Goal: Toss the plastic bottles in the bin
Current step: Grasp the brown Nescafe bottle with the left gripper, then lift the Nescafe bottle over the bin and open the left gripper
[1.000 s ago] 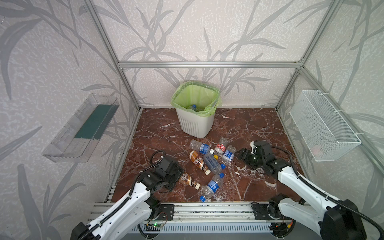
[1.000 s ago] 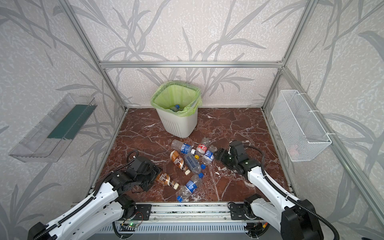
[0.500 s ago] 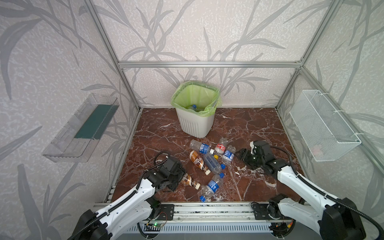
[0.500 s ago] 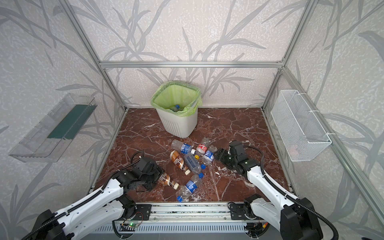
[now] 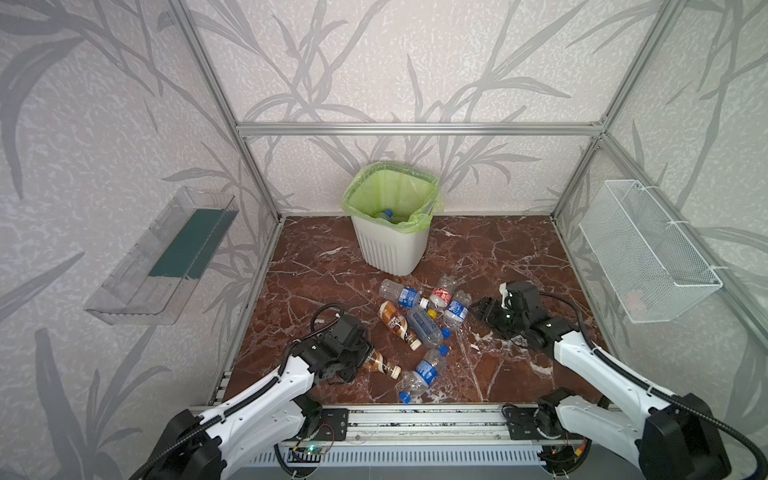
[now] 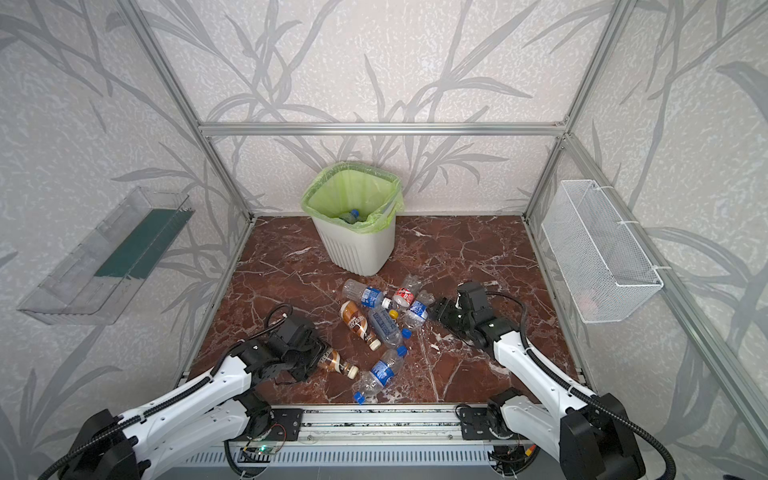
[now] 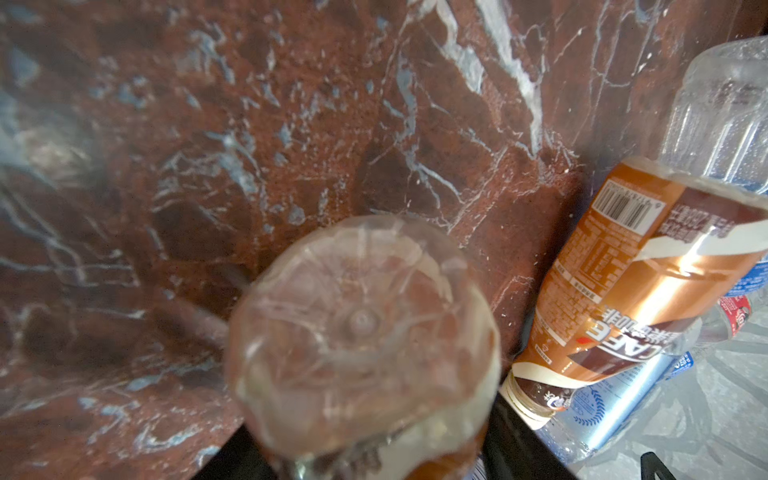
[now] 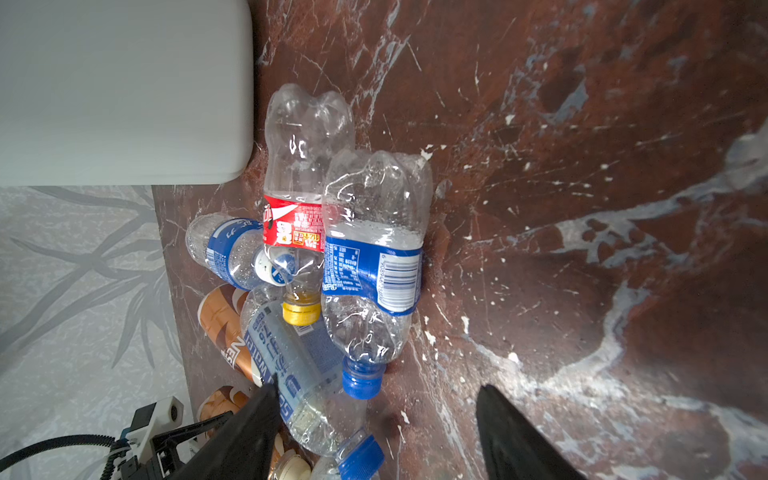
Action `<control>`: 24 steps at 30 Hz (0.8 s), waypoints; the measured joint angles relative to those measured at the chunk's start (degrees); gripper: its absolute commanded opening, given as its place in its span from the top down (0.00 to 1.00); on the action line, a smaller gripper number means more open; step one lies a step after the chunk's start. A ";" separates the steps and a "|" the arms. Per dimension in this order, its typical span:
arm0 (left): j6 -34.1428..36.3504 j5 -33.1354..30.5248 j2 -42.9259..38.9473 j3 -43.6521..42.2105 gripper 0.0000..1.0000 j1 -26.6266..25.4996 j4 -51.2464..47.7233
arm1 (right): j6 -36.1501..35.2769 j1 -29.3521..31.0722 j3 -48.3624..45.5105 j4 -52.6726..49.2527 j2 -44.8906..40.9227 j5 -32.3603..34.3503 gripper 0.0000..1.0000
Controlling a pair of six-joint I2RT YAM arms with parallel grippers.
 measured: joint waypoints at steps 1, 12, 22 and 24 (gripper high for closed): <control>-0.02 -0.52 -0.63 -0.11 0.38 0.00 -0.70 | 0.00 0.00 0.00 0.00 0.07 0.00 0.25; 0.96 -5.35 -12.81 -2.71 0.42 1.70 -12.15 | -0.02 0.00 0.00 0.00 0.52 0.02 0.26; 1.92 -5.35 -13.84 -3.82 0.33 3.17 -16.00 | -0.02 0.00 0.00 0.00 1.09 0.02 0.26; 2.10 -5.25 -13.44 -3.82 0.36 3.17 -16.06 | -0.02 0.00 0.00 0.00 1.09 0.02 0.27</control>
